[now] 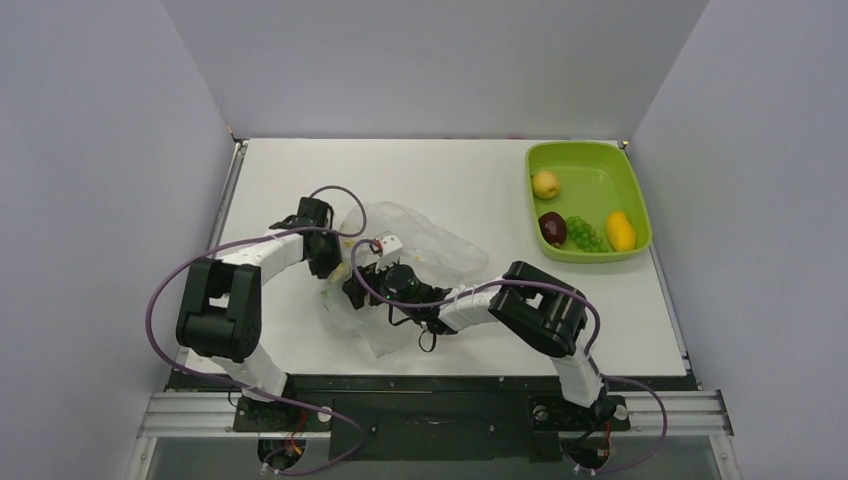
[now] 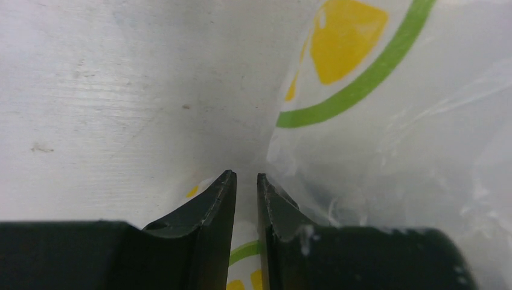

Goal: Take the fake fruits out of the plastic bag

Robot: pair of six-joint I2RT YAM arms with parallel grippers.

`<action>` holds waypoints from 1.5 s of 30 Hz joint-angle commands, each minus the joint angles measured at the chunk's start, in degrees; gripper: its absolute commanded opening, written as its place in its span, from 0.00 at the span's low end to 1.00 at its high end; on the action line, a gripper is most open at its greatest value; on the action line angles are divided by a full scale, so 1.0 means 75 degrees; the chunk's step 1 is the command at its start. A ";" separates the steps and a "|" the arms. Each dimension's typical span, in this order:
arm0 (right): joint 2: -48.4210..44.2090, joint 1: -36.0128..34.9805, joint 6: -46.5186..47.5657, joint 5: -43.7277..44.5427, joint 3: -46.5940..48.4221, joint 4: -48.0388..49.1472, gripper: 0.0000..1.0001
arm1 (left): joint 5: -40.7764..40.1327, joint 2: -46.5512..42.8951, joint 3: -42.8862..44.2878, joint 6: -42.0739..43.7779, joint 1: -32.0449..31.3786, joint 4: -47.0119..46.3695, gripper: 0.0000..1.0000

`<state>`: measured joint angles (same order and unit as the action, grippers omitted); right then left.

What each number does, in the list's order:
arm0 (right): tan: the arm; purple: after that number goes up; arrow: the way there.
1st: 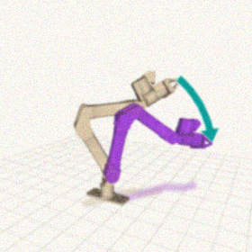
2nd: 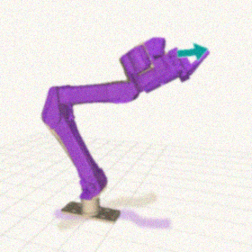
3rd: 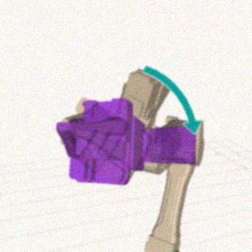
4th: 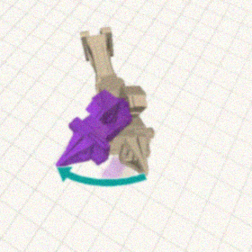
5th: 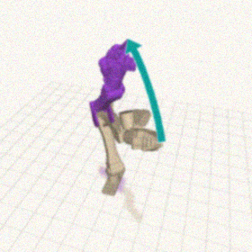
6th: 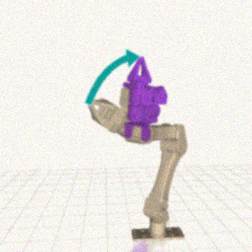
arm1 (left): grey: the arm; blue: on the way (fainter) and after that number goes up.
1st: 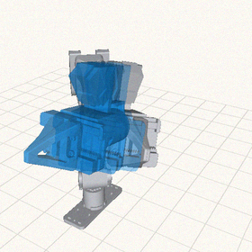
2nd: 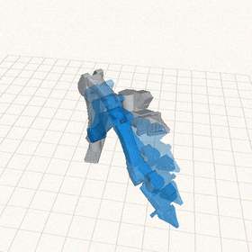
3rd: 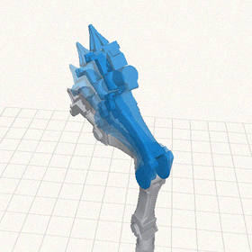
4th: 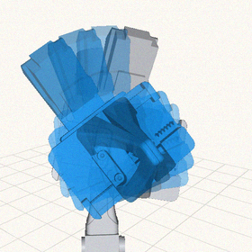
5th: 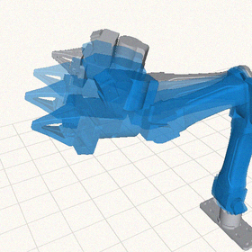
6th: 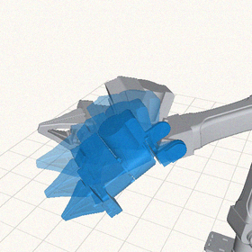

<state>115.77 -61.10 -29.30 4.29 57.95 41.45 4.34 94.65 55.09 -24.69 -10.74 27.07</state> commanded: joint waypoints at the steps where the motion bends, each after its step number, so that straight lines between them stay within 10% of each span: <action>1: 0.0242 -0.0007 -0.0026 0.0394 0.0374 -0.0361 0.70 | 0.0263 0.0151 0.0194 0.0199 -0.0229 -0.0144 0.17; 12: 0.0484 0.0025 0.0406 0.1002 0.0986 -0.1286 0.63 | 0.0322 0.0231 0.0321 0.0262 -0.0265 -0.0035 0.17; 23: -0.1842 0.0383 -0.0134 0.0847 0.0153 -0.3591 0.00 | 0.0077 -0.0028 0.0493 0.0506 -0.0184 0.0206 0.15; 38: -0.4552 0.1302 0.0002 -0.3222 -0.0552 -0.6869 0.00 | -0.0411 -0.1261 0.0280 0.0881 -0.0108 0.0110 0.41; 45: -0.6204 0.1338 0.0415 -0.3115 -0.0190 -0.8873 0.00 | -0.0578 -0.1907 0.0128 0.0980 -0.0108 -0.0021 0.43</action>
<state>77.17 -51.40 -28.69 -17.41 53.28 -15.38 1.15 84.58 56.64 -18.72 -11.88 29.28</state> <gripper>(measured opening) 0.592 0.429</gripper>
